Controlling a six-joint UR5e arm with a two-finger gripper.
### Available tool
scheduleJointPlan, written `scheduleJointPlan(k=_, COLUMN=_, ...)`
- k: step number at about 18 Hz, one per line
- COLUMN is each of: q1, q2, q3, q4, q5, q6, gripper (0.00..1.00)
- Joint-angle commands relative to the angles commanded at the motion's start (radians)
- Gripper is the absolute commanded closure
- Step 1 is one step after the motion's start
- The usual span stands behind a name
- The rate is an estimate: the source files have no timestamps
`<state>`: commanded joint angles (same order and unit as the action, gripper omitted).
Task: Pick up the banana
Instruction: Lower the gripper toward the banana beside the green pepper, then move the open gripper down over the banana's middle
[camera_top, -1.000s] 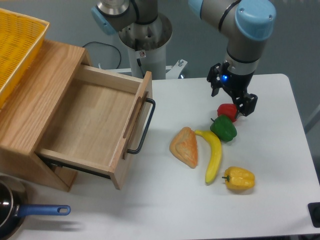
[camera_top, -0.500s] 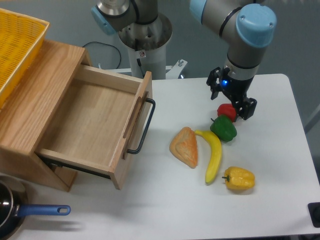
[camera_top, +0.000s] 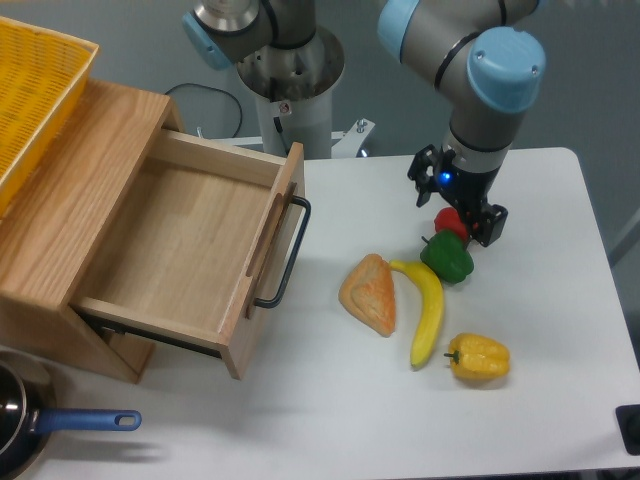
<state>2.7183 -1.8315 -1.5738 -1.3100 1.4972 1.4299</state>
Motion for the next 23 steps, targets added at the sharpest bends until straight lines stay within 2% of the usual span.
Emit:
scheduleJointPlan(k=3, q1=-0.008, q2=-0.028, q3=-0.008, q4=0.009, q5=-0.003, q6=-0.048, gripper=0.0)
scheduleJointPlan(k=6, q1=-0.009, q2=-0.045, q3=-0.025, q4=0.087, q5=0.0, q6=-0.089, gripper=0.0)
scheduleJointPlan(k=9, q1=-0.009, q2=-0.054, q3=-0.023, q4=0.112, q5=0.002, q6=-0.095, gripper=0.0)
scheduleJointPlan(k=12, q1=-0.011, q2=-0.071, q3=-0.025, q4=0.166, q5=0.002, q6=-0.107, gripper=0.0)
scheduleJointPlan(k=17, q1=-0.021, q2=-0.127, q3=-0.012, q4=0.222, q5=0.002, q6=-0.267, gripper=0.0)
scheduleJointPlan(k=23, q1=-0.029, q2=-0.167, q3=-0.017, q4=0.248, q5=0.002, q6=-0.299, gripper=0.0)
